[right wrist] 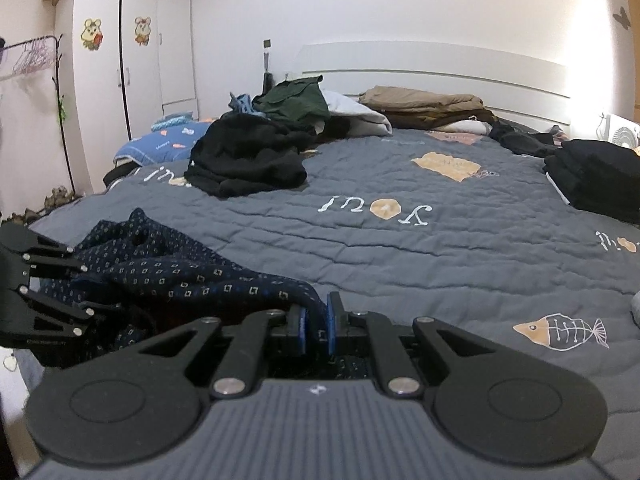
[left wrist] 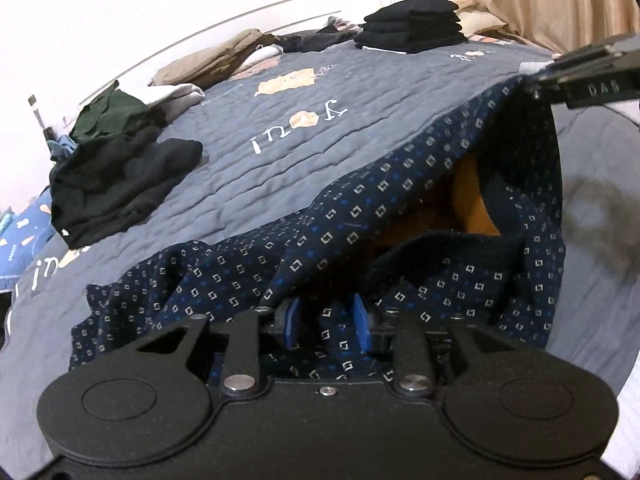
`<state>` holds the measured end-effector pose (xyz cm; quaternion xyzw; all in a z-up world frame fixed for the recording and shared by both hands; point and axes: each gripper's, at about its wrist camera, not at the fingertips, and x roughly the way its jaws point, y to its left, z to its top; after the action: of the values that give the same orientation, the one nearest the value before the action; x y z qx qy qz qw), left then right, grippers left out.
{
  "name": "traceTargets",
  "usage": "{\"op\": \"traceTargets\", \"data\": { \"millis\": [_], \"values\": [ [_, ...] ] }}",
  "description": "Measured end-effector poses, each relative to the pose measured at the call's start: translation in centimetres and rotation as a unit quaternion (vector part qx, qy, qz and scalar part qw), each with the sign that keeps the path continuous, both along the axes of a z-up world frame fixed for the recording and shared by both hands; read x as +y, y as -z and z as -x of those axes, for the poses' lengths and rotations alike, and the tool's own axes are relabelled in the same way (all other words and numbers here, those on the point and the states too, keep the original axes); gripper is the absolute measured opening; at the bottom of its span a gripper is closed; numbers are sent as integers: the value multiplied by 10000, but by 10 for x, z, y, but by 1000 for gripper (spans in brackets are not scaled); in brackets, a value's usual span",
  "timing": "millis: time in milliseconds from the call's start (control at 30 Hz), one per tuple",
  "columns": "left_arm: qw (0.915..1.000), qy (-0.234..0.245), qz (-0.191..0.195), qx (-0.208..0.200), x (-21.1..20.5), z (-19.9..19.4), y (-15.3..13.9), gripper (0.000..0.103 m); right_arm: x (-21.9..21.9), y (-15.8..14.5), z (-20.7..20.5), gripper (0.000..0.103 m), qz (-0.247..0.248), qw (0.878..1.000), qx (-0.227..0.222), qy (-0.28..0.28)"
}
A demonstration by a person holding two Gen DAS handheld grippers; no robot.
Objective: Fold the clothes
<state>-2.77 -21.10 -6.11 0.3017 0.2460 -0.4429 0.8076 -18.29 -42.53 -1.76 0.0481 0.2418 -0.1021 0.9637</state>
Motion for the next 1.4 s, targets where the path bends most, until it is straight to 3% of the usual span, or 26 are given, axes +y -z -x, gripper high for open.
{"op": "traceTargets", "data": {
  "millis": [200, 367, 600, 700, 867, 1000, 1100, 1200, 1300, 1367, 1400],
  "values": [
    [9996, 61, -3, 290, -3, -3, 2, 51, 1, 8, -3, 10, -52, 9998, 210, 14],
    [9997, -11, -25, 230, -6, -4, 8, 51, 0, 9, -3, 10, -113, 9997, 216, 18],
    [9979, -105, 243, 587, 1, -13, 2, 19, -3, 4, 0, 10, -266, 9995, 98, 129],
    [9952, -221, 572, 763, 10, -18, -8, 16, -9, 1, 5, 10, -464, 9987, -56, 220],
    [9923, -490, 980, 578, 24, -20, -26, 14, -18, -11, 10, 10, -817, 9953, -415, 323],
    [9860, -579, 1416, 661, 36, -20, -43, 13, -20, -26, 16, 10, -1030, 9915, -698, 375],
    [9762, -125, 1813, 1181, 50, -21, -56, 14, -22, -39, 25, 10, -1258, 9867, -960, 381],
    [9776, -168, 1827, 1028, 56, -16, -55, 18, -30, -49, 33, 10, -1599, 9802, -1138, 261],
    [9815, -324, 1665, 890, 55, -13, -47, 25, -34, -46, 32, 10, -1664, 9805, -1007, 290],
    [9840, -182, 1606, 747, 52, -3, -45, 26, -36, -39, 30, 10, -1739, 9799, -912, 342],
    [9843, -78, 1615, 701, 52, 2, -45, 33, -38, -37, 30, 10, -1805, 9788, -904, 353]
  ]
}}
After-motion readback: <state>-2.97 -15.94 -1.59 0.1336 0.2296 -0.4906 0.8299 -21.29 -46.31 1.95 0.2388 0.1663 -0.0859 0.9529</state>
